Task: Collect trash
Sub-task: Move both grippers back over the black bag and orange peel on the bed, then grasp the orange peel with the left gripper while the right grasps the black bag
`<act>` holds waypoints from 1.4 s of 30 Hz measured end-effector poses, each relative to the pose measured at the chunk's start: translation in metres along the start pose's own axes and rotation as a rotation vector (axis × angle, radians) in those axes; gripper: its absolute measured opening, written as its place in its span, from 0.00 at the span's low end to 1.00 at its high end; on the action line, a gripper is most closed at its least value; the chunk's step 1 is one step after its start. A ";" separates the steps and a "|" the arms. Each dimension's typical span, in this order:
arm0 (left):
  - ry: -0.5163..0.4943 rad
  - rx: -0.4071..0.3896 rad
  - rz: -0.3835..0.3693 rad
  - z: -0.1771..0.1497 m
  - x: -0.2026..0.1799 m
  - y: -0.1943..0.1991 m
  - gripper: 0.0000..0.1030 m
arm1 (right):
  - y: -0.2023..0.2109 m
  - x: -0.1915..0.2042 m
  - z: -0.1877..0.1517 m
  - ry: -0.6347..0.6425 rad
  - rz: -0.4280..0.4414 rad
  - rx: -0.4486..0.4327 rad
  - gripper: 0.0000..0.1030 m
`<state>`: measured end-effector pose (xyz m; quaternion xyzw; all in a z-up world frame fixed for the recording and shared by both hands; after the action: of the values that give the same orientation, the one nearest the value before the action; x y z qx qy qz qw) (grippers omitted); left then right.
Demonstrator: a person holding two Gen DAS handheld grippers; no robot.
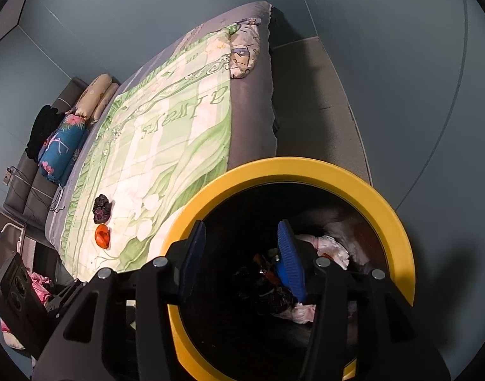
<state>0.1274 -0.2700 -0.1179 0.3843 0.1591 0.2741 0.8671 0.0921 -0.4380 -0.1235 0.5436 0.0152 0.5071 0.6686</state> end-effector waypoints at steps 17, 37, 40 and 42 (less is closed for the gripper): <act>0.248 -0.070 0.205 -0.040 0.140 0.058 0.83 | -0.026 0.121 -0.014 0.229 0.097 0.092 0.52; 0.509 -0.079 0.407 -0.109 0.293 0.086 0.83 | -0.148 0.283 -0.052 0.414 0.155 0.392 0.53; 0.538 -0.073 0.415 -0.114 0.307 0.078 0.83 | -0.178 0.308 -0.065 0.434 0.152 0.468 0.53; 0.563 -0.064 0.409 -0.119 0.317 0.070 0.83 | -0.197 0.324 -0.073 0.453 0.152 0.514 0.53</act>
<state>0.2980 0.0270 -0.1634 0.2899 0.3031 0.5424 0.7279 0.3379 -0.1404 -0.1275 0.5675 0.2496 0.6428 0.4499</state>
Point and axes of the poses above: each gripper's, at about its wrist camera, not at the fingertips, and y roughly against the way its jaws point, x to its left, z to its top, the point moved 7 cm from there along -y, roughly the way its jaws point, and after that the axes turned 12 degrees about -y, right-handed, at the moved point
